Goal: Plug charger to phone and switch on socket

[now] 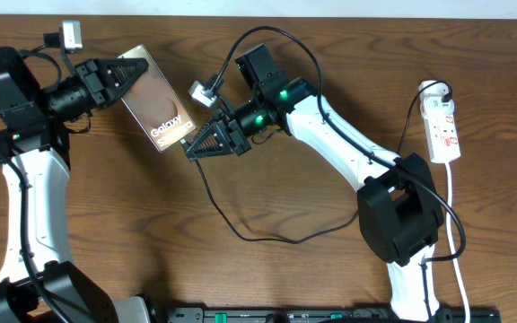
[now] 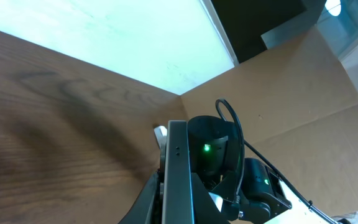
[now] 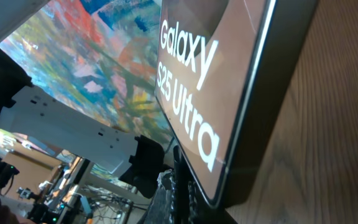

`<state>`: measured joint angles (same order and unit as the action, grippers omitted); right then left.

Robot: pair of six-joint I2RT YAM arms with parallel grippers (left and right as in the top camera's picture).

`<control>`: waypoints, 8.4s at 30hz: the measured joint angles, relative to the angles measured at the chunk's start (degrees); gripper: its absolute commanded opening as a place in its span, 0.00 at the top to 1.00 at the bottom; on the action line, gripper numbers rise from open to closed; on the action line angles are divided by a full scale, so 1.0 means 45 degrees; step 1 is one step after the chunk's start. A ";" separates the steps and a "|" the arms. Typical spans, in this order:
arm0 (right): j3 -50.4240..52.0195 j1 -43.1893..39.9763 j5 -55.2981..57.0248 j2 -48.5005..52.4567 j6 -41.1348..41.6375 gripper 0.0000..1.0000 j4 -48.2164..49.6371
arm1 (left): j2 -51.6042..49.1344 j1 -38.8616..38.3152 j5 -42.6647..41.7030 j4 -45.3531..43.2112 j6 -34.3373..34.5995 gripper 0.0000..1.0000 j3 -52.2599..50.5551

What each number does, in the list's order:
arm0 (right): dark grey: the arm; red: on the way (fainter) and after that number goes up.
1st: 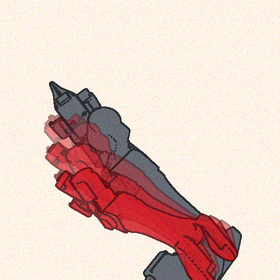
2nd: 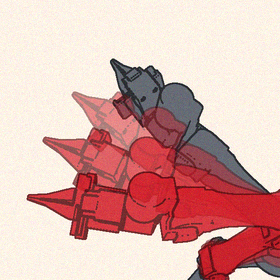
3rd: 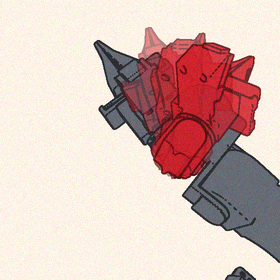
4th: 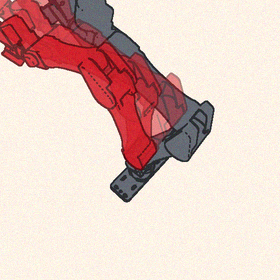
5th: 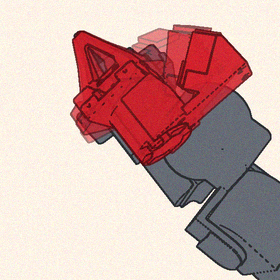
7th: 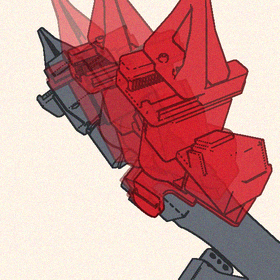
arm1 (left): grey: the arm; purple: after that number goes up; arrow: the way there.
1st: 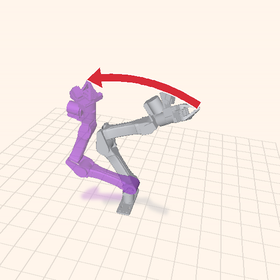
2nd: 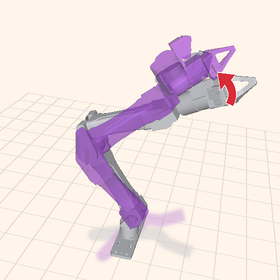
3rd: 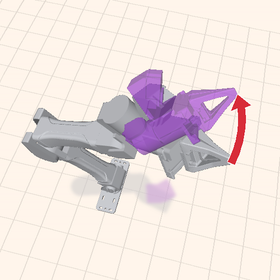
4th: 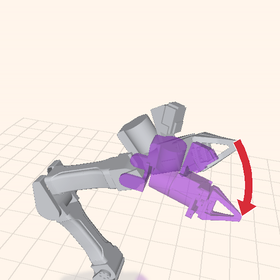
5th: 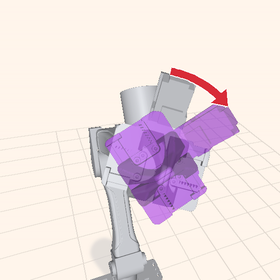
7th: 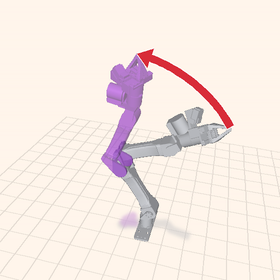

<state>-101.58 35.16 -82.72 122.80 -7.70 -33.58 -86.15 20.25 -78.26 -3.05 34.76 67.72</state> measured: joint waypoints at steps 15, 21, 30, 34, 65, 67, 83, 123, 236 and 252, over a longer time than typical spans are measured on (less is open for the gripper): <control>0.0000 0.0000 -0.0010 0.0000 0.0000 0.99 0.0049 | 0.0000 -0.0034 0.0034 -0.0034 0.0204 0.93 0.0000; 0.0000 0.0000 -0.0049 0.0000 -0.0005 0.99 0.0049 | 0.0000 -0.0034 -0.0010 -0.0044 0.0228 0.93 0.0000; 0.0000 0.0000 -0.0092 0.0005 0.0000 0.99 0.0078 | 0.0000 -0.0039 -0.0107 -0.0058 0.0223 0.93 0.0000; 0.0005 0.0000 -0.0092 0.0005 -0.0005 0.99 0.0092 | 0.0000 -0.0180 -0.0078 -0.0131 0.0214 0.92 0.0000; 0.0010 0.0000 0.0432 0.0005 0.0738 0.99 0.0165 | 0.0000 -0.0359 0.0257 -0.0131 -0.0073 0.92 0.0000; 0.0010 0.0000 0.0631 0.0005 0.0957 0.99 0.0238 | 0.0000 -0.0223 0.0228 -0.0068 -0.0068 0.93 0.0000; -0.0131 -0.0194 0.7412 0.0005 0.5897 0.99 -0.1962 | 0.0000 0.1379 -0.1035 -0.0991 0.0855 0.93 0.0000; 0.0068 -0.1015 1.9632 -0.0019 1.0768 0.46 -0.6844 | 0.0000 0.1379 -0.1647 -0.0996 0.0942 0.93 0.0000; 0.3089 0.0136 -0.0855 -0.0019 1.1424 0.99 1.3571 | 0.0000 0.0607 -0.0189 -0.0617 0.0889 0.93 0.0000; 0.3089 0.0136 -0.0223 -0.0019 1.2016 0.99 1.3571 | 0.0000 0.0607 0.0724 -0.0627 0.0889 0.93 0.0000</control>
<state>-87.68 35.77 -83.72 122.72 46.37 27.49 -86.15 22.98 -75.00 -5.87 38.76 67.72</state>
